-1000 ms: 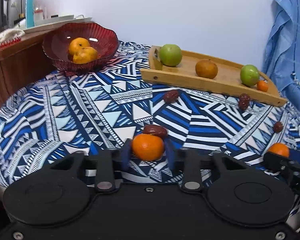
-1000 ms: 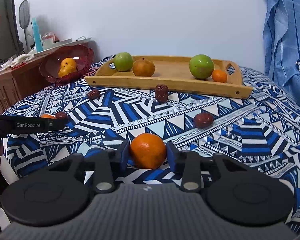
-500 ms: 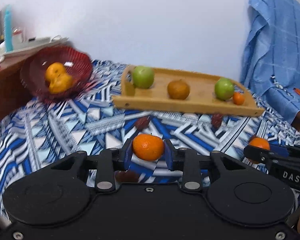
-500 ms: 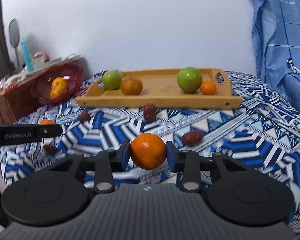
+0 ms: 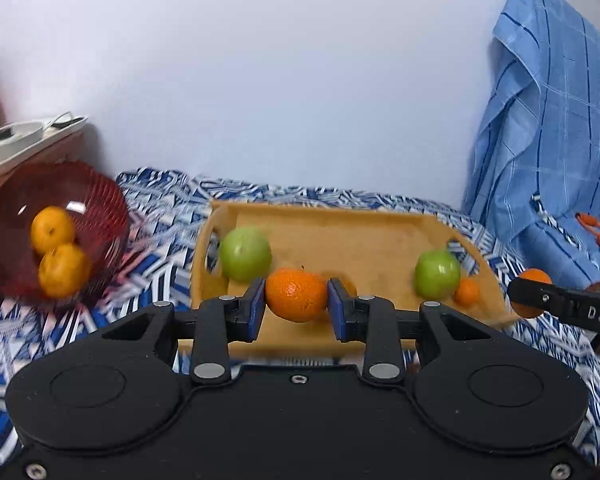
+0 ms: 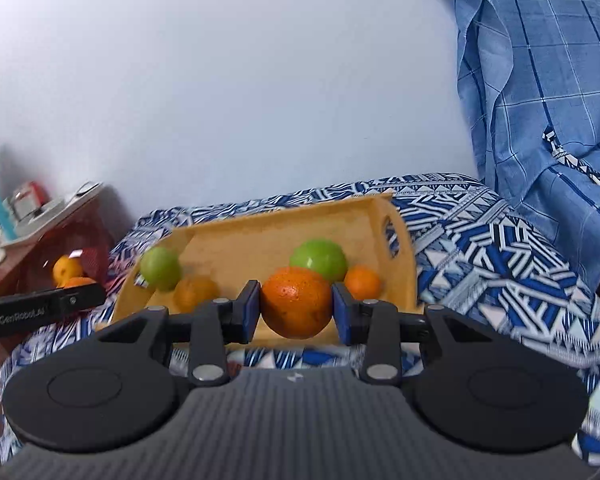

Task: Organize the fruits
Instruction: 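Lower the mandarin onto the tray and open the left tool while the right tool places its mandarin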

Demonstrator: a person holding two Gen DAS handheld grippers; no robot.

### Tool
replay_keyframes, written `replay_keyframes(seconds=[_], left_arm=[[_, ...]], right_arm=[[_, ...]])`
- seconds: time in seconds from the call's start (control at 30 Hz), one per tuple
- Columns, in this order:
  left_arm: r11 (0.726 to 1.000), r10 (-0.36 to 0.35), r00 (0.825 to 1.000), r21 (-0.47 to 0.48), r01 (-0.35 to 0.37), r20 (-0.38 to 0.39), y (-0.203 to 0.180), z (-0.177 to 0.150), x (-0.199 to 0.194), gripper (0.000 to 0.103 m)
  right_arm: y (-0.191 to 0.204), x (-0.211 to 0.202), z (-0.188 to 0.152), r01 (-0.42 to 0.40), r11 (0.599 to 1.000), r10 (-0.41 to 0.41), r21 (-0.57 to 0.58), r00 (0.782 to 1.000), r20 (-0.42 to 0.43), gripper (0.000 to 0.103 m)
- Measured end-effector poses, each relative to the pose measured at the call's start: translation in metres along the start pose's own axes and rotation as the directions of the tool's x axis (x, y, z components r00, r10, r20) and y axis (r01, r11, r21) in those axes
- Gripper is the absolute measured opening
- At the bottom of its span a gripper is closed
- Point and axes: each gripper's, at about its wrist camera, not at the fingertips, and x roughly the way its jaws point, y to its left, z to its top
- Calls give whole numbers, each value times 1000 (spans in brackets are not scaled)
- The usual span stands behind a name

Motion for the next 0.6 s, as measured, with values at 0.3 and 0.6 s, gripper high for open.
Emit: replay_keyframes(seconds=[0.3,0.6], left_arm=[[997,-54,994,-55,49,-93,15,47,80,31],[998,5,984,-58,-15,-178,8,52,162,31]], right_arm=[[-19,81,66,58,998,-55,33,993,-102,42],[-41,160,77,148,987,-132,61,968,-215,42]])
